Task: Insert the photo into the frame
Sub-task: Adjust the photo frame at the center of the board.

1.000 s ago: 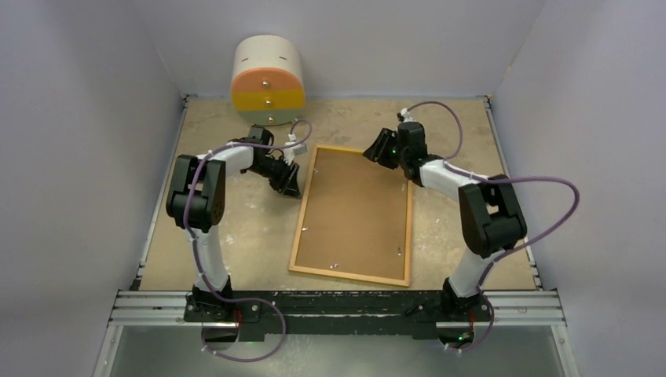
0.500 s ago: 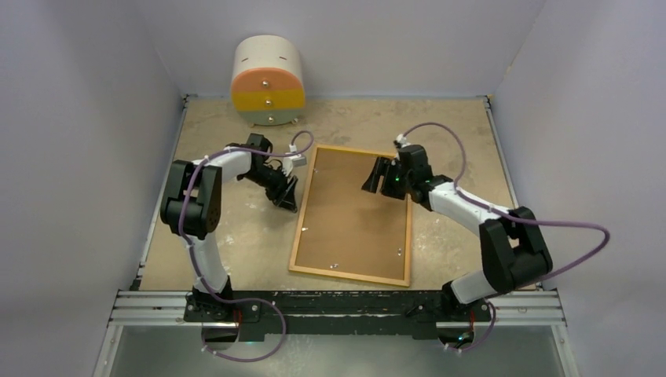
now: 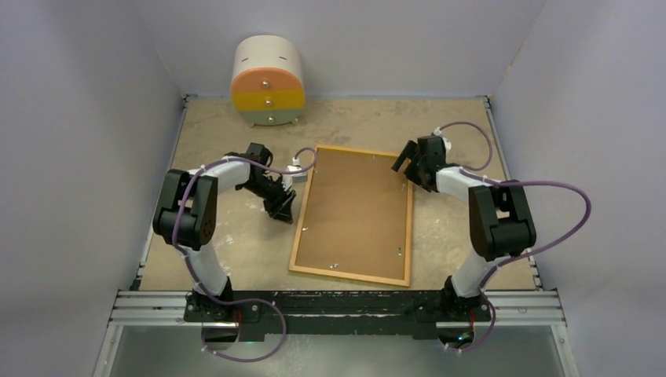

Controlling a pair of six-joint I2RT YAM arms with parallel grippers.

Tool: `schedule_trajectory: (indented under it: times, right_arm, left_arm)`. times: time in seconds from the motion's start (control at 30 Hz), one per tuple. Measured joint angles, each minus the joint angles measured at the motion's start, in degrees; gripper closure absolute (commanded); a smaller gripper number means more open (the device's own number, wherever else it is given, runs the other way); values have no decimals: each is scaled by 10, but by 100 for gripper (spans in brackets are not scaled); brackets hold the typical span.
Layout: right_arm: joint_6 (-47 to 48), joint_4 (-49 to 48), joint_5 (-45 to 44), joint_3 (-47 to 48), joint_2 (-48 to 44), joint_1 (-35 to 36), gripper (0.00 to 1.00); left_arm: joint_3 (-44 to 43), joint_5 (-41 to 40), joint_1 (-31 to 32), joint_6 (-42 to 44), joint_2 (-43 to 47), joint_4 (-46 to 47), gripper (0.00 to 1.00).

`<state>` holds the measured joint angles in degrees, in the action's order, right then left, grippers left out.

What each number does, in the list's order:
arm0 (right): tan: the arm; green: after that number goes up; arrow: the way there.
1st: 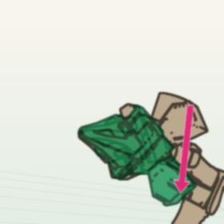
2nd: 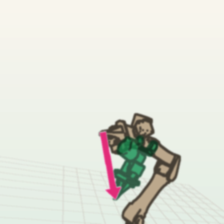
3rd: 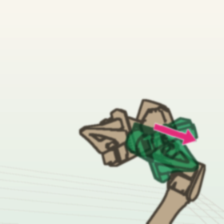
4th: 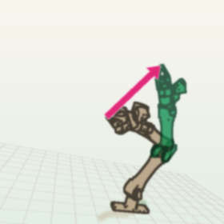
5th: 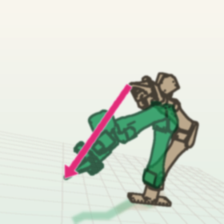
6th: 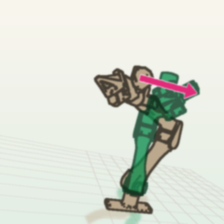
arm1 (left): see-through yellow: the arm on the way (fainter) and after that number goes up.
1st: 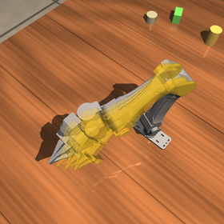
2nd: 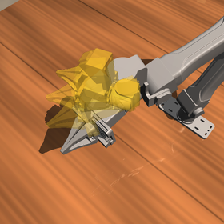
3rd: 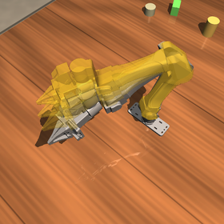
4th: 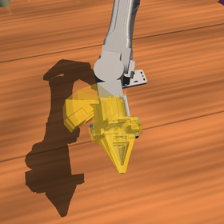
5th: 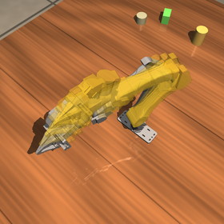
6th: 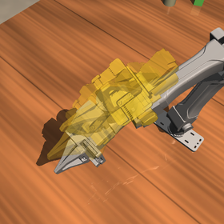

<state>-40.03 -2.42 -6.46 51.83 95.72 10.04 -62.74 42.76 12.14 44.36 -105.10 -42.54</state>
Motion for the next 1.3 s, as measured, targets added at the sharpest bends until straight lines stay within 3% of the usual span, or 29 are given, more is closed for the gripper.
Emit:
schedule_trajectory:
  times: [0.2,0.3,0.4,0.47,0.57,0.8,0.93,1.1,1.3]
  right_arm:
    - [-2,-47,43,87,96,7,1]
    - [-1,-40,63,182,164,22,1]
    - [9,-32,71,305,250,52,1]
    - [16,-39,71,360,287,75,1]
    - [15,-40,76,372,290,94,1]
    - [24,57,89,391,240,82,1]
    - [21,90,85,332,130,41,1]
    - [10,106,70,130,-81,-13,1]
    - [-3,197,71,-79,-276,2,1]
  left_arm:
    - [21,-7,37,8,15,9,54]
    - [16,-14,69,-1,14,9,49]
    - [-7,-33,106,-23,6,-8,42]
    - [-23,-40,129,-35,-2,-30,31]
    - [-35,-38,158,-33,-5,-74,16]
    - [-154,-37,159,48,-29,-219,9]
    - [-219,-68,85,57,-9,-218,9]
    - [-283,-187,-6,-16,-38,-82,12]
    - [-292,-277,-34,-62,-117,60,11]
